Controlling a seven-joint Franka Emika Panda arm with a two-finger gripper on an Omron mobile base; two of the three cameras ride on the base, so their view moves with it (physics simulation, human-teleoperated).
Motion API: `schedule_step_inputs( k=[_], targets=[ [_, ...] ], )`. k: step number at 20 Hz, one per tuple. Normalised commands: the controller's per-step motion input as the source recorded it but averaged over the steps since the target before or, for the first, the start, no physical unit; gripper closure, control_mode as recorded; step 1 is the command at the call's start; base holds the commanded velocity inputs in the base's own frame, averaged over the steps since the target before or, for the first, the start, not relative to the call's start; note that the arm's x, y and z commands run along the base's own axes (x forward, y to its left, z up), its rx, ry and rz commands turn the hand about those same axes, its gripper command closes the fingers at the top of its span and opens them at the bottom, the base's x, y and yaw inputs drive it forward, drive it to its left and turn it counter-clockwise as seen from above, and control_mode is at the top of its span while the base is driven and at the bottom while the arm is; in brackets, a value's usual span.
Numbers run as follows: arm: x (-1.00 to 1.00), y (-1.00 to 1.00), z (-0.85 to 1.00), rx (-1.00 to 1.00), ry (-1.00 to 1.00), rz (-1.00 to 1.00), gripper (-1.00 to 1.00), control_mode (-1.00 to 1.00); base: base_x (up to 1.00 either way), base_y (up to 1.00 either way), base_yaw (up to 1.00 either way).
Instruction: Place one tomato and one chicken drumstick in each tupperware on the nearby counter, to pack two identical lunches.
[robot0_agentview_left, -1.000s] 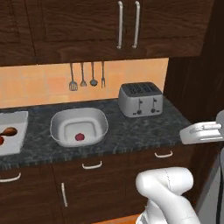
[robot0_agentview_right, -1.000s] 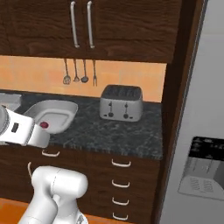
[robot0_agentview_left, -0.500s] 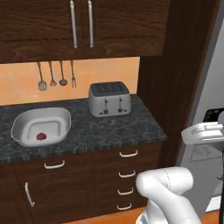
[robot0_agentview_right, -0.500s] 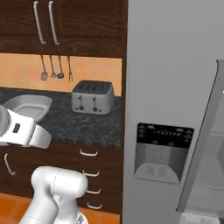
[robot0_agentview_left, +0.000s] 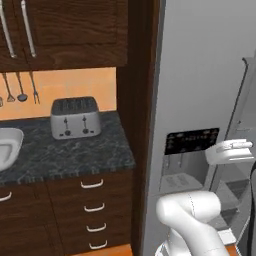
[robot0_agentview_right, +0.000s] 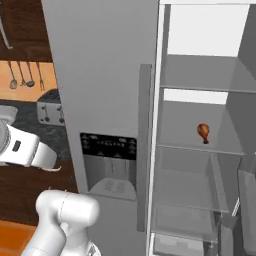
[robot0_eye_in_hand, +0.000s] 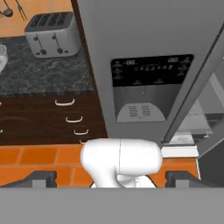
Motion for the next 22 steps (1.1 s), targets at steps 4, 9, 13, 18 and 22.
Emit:
schedule_step_inputs(
  k=[4,9,13,18,22],
  targets=[
    [0.00,0.00,0.00,0.00,0.00,0.00,-1.00,1.00,0.00,-0.74,0.05],
    [0.00,0.00,0.00,0.00,0.00,0.00,-1.00,1.00,0.07,-0.32,0.07],
    [0.00,0.00,0.00,0.00,0.00,0.00,-1.00,1.00,0.00,-0.59,0.02],
    [0.00,0.00,0.00,0.00,0.00,0.00,-1.00,1.00,0.03,-0.51,0.00],
    [0.00,0.00,0.00,0.00,0.00,0.00,-1.00,1.00,0.19,-0.26,0.00]
  ],
)
